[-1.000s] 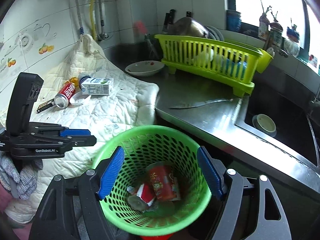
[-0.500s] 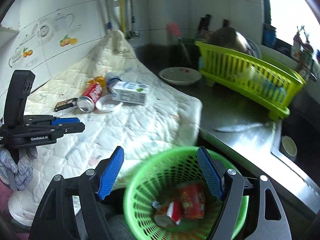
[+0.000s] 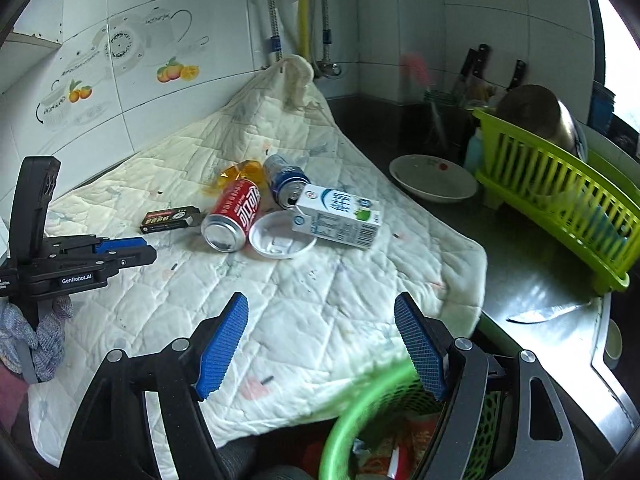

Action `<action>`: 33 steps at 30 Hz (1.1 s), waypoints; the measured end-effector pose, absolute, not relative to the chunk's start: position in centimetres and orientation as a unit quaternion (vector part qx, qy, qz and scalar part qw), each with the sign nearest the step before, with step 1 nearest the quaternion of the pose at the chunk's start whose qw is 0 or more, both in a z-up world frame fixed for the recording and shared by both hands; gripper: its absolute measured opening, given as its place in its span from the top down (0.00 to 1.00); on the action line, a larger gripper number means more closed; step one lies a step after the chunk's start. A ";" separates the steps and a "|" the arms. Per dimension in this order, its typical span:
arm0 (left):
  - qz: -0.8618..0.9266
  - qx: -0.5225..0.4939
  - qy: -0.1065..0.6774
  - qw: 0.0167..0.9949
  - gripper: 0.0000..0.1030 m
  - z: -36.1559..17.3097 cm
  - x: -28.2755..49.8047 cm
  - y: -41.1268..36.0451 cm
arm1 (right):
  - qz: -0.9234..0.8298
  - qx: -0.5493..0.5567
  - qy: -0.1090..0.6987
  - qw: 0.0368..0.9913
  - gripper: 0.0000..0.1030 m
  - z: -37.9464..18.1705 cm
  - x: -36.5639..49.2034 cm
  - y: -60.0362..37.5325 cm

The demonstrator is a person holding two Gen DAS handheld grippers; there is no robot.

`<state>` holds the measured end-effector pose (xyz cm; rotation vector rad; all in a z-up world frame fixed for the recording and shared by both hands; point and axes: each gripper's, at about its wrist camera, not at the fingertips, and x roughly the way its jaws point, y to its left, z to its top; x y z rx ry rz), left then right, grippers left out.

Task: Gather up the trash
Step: 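Move both tools back over the remaining trash on the mat, then grasp the white milk carton with the right tool while the left tool grasps the black glue box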

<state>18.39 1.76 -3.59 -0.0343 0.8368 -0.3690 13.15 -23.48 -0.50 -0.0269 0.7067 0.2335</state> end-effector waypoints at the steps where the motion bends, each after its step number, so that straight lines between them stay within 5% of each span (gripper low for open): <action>1: -0.175 -0.017 0.404 0.898 0.70 -3.7 18.5 2.2 | 0.116 -0.014 0.347 0.931 0.29 -0.6 13.6 -23.1; 33: -0.122 -0.027 0.425 0.896 0.66 -6.8 25.0 9.5 | 0.311 -0.216 0.446 0.811 0.18 -5.1 36.0 -21.6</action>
